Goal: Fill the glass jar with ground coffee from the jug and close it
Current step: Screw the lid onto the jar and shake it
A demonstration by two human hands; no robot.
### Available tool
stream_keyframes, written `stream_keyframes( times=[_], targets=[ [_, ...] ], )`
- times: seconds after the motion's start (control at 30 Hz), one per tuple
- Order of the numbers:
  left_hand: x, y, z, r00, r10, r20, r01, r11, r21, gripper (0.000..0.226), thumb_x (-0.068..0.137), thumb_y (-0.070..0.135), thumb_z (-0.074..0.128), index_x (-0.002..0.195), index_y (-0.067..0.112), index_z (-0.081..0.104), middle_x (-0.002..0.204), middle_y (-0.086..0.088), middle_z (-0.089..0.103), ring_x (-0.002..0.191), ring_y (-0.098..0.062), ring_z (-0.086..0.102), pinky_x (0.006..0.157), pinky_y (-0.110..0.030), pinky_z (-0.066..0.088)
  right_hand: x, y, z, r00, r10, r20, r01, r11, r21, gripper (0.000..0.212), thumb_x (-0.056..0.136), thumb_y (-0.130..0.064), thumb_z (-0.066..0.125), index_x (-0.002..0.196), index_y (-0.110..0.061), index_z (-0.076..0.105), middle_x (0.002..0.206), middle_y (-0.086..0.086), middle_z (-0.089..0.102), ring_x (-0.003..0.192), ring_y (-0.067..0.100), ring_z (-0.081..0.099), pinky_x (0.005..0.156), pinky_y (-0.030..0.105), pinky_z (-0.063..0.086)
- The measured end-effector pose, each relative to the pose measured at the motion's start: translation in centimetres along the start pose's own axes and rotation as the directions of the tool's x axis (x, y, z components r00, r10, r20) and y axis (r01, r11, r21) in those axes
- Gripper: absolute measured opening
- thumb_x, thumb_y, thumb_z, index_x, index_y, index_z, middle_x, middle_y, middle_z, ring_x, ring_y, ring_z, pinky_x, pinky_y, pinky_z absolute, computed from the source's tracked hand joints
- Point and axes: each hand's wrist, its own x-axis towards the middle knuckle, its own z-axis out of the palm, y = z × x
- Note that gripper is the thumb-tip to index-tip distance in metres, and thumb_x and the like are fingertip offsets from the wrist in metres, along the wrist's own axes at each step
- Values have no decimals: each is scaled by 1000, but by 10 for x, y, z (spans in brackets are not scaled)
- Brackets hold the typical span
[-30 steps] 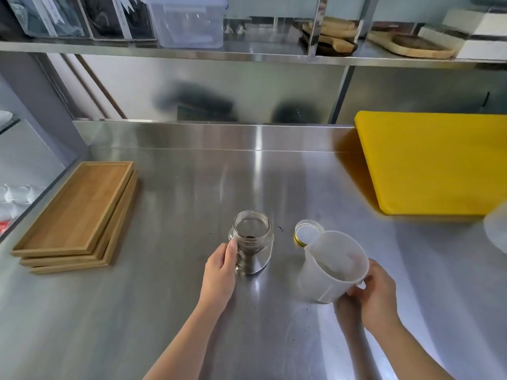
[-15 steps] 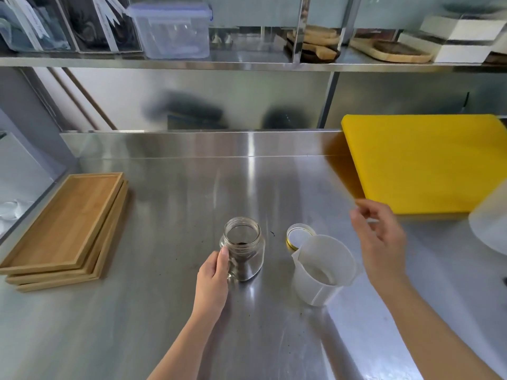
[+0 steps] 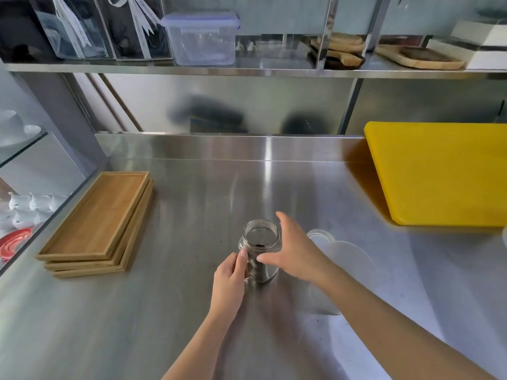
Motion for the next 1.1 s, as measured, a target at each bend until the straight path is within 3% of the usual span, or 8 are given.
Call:
stream_keyframes(
  times=[0.23,0.33,0.4,0.53,0.67,0.93,1.03,1.1],
  targets=[
    [5,-5,-14,999,-29,24,30,997,-77,40,64,48,71,79,14,56,79,-15,63,65,-25,57,64,-43,46,8,-6,28,999,50,-19,-48,997,64,104,70,-18,75,145,-14,3,150,9,22,137,24,24,108,32,29],
    [7,-6,-18,998,-54,35,57,993,-107,32,60,50,69,88,38,61,110,-18,58,94,-34,64,84,-51,53,10,-3,32,998,56,13,-57,979,197,105,67,-5,73,145,-19,3,146,6,25,132,22,29,105,34,35],
    [8,-3,-21,995,-75,72,85,985,-148,37,62,47,68,97,36,63,113,-9,62,108,-31,60,95,-49,49,10,3,31,998,53,41,-63,951,302,103,69,3,68,145,-21,2,140,-1,30,120,16,39,94,24,39],
    [8,3,-24,979,-128,161,162,960,-227,36,72,30,63,107,25,64,106,1,71,105,-23,63,95,-44,46,9,25,46,992,92,91,-123,888,444,93,65,11,72,136,-19,19,132,-4,42,109,7,46,83,15,40],
    [6,7,-26,966,-157,205,205,948,-243,31,84,20,61,116,20,62,110,-3,70,99,-19,65,94,-47,48,16,40,65,992,123,-13,-110,921,373,91,39,-16,86,113,-30,36,118,0,43,113,16,46,94,33,45],
    [-5,6,-32,952,-175,253,245,929,-278,25,80,26,60,103,24,69,103,-1,72,91,-13,66,74,-36,52,0,38,71,997,0,-82,42,862,504,75,57,1,83,107,-26,34,102,-11,53,92,2,57,72,5,42],
    [-10,17,-37,957,-152,246,220,934,-281,25,80,28,58,100,22,71,102,-5,71,88,-17,66,72,-37,52,-6,28,68,988,-32,-149,112,816,567,75,51,-7,83,105,-30,37,107,-8,54,95,-4,58,79,11,44],
    [-7,31,-46,968,-114,223,169,955,-246,34,75,36,54,98,20,72,101,-5,73,94,-19,66,86,-39,48,-8,25,63,981,-64,-182,164,774,611,79,49,-5,84,109,-28,38,110,-4,55,99,-1,58,83,16,45]
  ],
)
